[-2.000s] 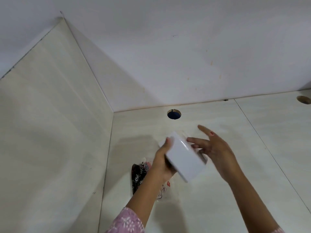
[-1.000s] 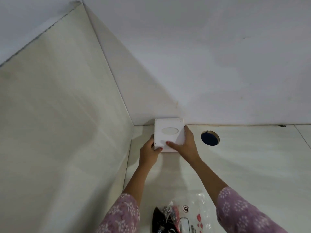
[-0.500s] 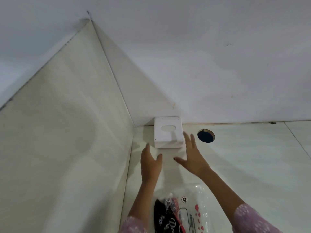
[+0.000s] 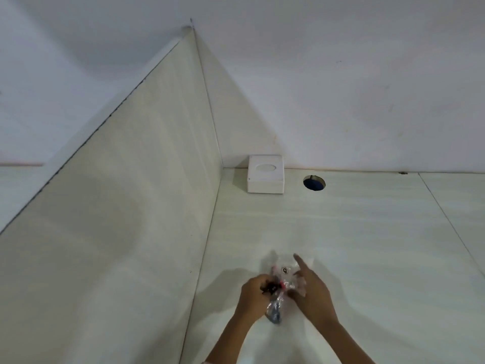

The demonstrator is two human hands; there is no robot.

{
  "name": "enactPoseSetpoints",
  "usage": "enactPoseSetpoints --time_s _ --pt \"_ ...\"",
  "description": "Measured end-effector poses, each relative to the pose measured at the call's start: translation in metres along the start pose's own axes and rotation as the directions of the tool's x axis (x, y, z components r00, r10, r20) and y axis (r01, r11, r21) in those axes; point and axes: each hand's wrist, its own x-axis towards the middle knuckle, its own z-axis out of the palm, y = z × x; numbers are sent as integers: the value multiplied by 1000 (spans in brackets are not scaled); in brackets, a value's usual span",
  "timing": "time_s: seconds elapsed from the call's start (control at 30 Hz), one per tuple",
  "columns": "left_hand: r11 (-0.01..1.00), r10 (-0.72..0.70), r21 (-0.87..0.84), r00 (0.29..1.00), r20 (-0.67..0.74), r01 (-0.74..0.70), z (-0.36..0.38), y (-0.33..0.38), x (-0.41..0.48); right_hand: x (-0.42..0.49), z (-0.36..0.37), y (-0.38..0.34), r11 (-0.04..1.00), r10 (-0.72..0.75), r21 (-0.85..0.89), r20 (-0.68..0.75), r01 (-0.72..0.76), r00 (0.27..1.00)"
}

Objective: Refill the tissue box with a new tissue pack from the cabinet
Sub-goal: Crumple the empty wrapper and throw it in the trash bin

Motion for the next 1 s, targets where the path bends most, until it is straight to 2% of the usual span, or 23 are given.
enactPoseSetpoints --time_s 0.07,0.1,0.13,0.2,0.23,0.27,0.33,0.43,0.57,0.6,0.63,0.7,0.73,0.77,0.83,0.9,0.93,1.0 --pt "920 -16 -391 999 37 29 0 13 -18 -14 -5 -14 936 68 349 -49 -47 997" --pt "861 1 -507 998 70 35 0 18 -28 -24 -8 -21 873 72 487 -50 -38 996" --pt "840 45 -542 993 109 21 -1 22 -39 -35 -11 -26 792 66 609 -33 -32 997" --pt "840 161 -539 976 148 -57 -1 28 -60 -58 -16 -32 568 43 822 16 -38 999" --pt "857 210 -499 972 107 -130 0 27 -70 -73 -19 -34 471 26 882 12 -22 1000" --pt "876 258 -432 965 41 -216 2 24 -83 -89 -20 -35 433 36 901 -14 -3 999" --pt "877 282 -376 954 -104 -300 8 15 -107 -116 -18 -31 465 56 885 -50 18 997" --pt "848 333 -379 929 -162 -370 27 -5 -151 -171 -12 -34 503 50 860 -130 87 990" --pt "816 429 -213 809 -401 -538 40 -27 -202 -248 7 -42 434 -67 893 -102 121 993" --pt "805 461 -174 782 -419 -567 43 -30 -213 -262 13 -42 472 -68 870 -128 144 990" --pt "796 501 -132 766 -403 -590 47 -34 -223 -273 19 -40 500 -48 850 -163 165 985" --pt "783 581 -50 757 -298 -620 58 -39 -245 -288 21 -28 448 25 867 -255 218 967" --pt "786 589 -60 775 -227 -615 66 -43 -251 -294 17 -20 434 70 869 -297 240 952" --pt "800 577 -106 806 -130 -590 72 -45 -258 -297 11 -10 413 119 878 -315 242 942" --pt "860 491 -223 864 110 -460 82 -50 -269 -302 2 18 351 206 919 -261 178 943" --pt "923 373 -217 877 303 -318 93 -59 -272 -304 -4 48 409 279 904 -252 123 927" --pt "941 333 -174 882 334 -290 100 -65 -271 -304 -5 69 451 344 887 -273 97 898" --pt "954 299 -77 907 297 -289 113 -79 -258 -303 -3 106 444 486 895 -282 45 827"
